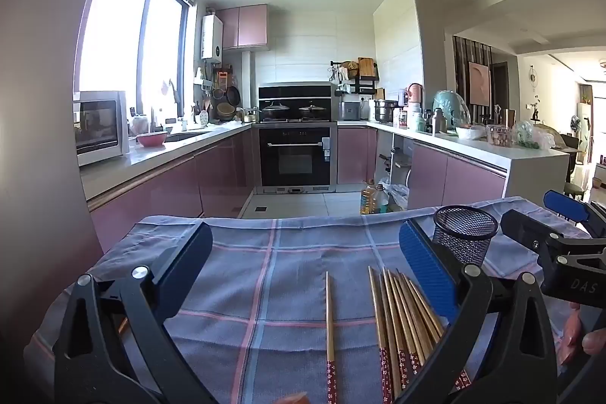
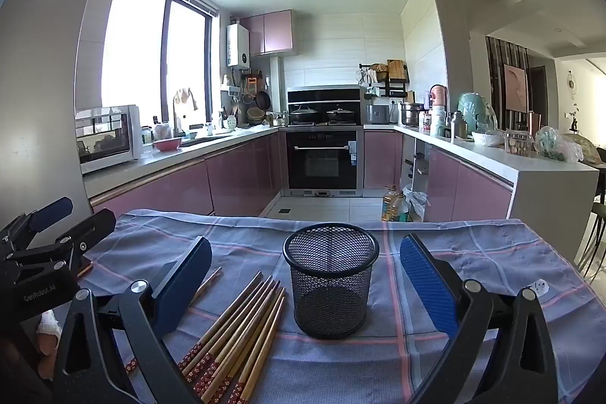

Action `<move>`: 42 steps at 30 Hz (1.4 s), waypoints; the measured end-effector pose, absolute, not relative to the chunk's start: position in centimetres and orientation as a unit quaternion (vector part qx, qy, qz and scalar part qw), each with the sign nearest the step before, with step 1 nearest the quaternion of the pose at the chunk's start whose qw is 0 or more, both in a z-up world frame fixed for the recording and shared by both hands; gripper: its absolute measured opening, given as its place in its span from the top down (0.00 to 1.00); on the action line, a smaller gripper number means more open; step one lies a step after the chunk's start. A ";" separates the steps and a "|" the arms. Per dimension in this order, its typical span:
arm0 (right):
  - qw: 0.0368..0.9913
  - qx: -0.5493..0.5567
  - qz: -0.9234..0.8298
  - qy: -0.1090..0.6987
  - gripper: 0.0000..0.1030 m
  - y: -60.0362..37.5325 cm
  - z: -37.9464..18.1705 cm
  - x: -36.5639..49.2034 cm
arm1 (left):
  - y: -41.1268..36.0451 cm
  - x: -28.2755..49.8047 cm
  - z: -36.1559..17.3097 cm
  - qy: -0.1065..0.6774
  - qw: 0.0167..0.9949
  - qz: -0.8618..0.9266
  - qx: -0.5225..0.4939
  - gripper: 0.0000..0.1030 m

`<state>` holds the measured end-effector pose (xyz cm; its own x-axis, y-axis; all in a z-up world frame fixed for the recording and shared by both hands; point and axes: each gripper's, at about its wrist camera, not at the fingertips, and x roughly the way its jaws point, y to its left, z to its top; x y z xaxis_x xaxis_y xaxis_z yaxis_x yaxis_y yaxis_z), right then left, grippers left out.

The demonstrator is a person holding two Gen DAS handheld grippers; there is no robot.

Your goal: Organize utensils

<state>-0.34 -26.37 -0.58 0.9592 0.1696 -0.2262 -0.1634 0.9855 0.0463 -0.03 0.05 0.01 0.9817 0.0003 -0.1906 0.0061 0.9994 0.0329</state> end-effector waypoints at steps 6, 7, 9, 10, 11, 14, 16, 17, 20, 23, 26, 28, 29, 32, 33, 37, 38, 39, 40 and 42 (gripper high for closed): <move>0.989 0.012 0.085 0.119 0.06 -26.4 -0.6 -0.3 | -0.1 0.0 0.0 0.099 0.995 -0.001 0.021 0.06; 0.989 0.012 0.084 0.119 0.06 -26.4 -0.6 -0.3 | -0.1 0.0 0.0 0.099 0.995 -0.001 0.021 0.06; 0.989 0.012 0.084 0.120 0.06 -26.4 -0.6 -0.3 | -0.1 0.0 -0.1 0.100 0.995 -0.003 0.017 0.06; 0.989 0.013 0.083 0.120 0.06 -26.4 -0.6 -0.3 | -0.1 0.0 -0.1 0.100 0.995 -0.003 0.017 0.06; 0.989 0.013 0.083 0.119 0.06 -26.4 -0.6 -0.2 | -0.1 -0.1 -0.1 0.100 0.995 -0.003 0.017 0.06; 0.990 0.014 0.081 0.118 0.06 -26.5 -0.5 -0.4 | -0.2 -0.1 -0.4 0.101 0.995 -0.003 0.016 0.06; 0.990 0.013 0.081 0.118 0.06 -26.7 -0.4 -0.3 | -0.3 0.2 -0.5 0.102 0.995 -0.004 0.016 0.06; 0.990 0.013 0.081 0.118 0.06 -26.7 -0.3 -0.3 | -0.4 0.3 -0.7 0.102 0.995 -0.004 0.016 0.06; 0.990 0.013 0.081 0.119 0.06 -26.8 -0.3 -0.3 | 0.0 0.5 -0.8 0.106 0.994 -0.008 0.014 0.06; 0.990 0.013 0.081 0.118 0.06 -26.8 -0.4 -0.3 | 0.0 0.5 -0.8 0.108 0.994 -0.009 0.014 0.06; 0.990 0.013 0.081 0.118 0.06 -26.8 -0.4 -0.3 | 0.0 0.7 -0.9 0.110 0.994 -0.010 0.013 0.06; 0.990 0.013 0.082 0.118 0.06 -26.8 -0.4 -0.3 | 0.0 0.7 -0.9 0.110 0.994 -0.009 0.013 0.06; 0.990 0.013 0.081 0.118 0.06 -26.8 -0.4 -0.3 | 0.0 0.7 -0.9 0.110 0.994 -0.010 0.013 0.06; 0.990 0.013 0.081 0.117 0.06 -26.8 -0.3 -0.3 | 0.0 0.7 -0.9 0.110 0.994 -0.010 0.014 0.05; 0.990 0.014 0.081 0.118 0.06 -26.8 -0.3 -0.3 | 0.0 0.7 -0.9 0.110 0.994 -0.010 0.013 0.06; 0.990 0.013 0.080 0.118 0.06 -26.6 -0.3 -0.4 | 0.0 0.7 -0.8 0.110 0.994 -0.010 0.013 0.06; 0.990 0.013 0.081 0.118 0.06 -26.7 -0.3 -0.4 | -0.1 0.7 -0.8 0.110 0.994 -0.009 0.013 0.06; 0.990 0.013 0.080 0.118 0.06 -26.7 -0.3 -0.4 | -0.1 0.7 -0.8 0.109 0.994 -0.009 0.013 0.06; 0.990 0.013 0.080 0.118 0.06 -26.7 -0.3 -0.4 | -0.1 0.7 -0.8 0.109 0.994 -0.009 0.013 0.06; 0.990 0.013 0.081 0.118 0.06 -26.7 -0.2 -0.4 | -0.1 0.7 -0.8 0.110 0.994 -0.010 0.014 0.06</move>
<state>-0.36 -26.72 -0.23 0.9589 0.1630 -0.2321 -0.1567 0.9866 0.0454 0.66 -0.11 -0.75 0.9758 -0.0162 -0.2181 0.0222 0.9994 0.0250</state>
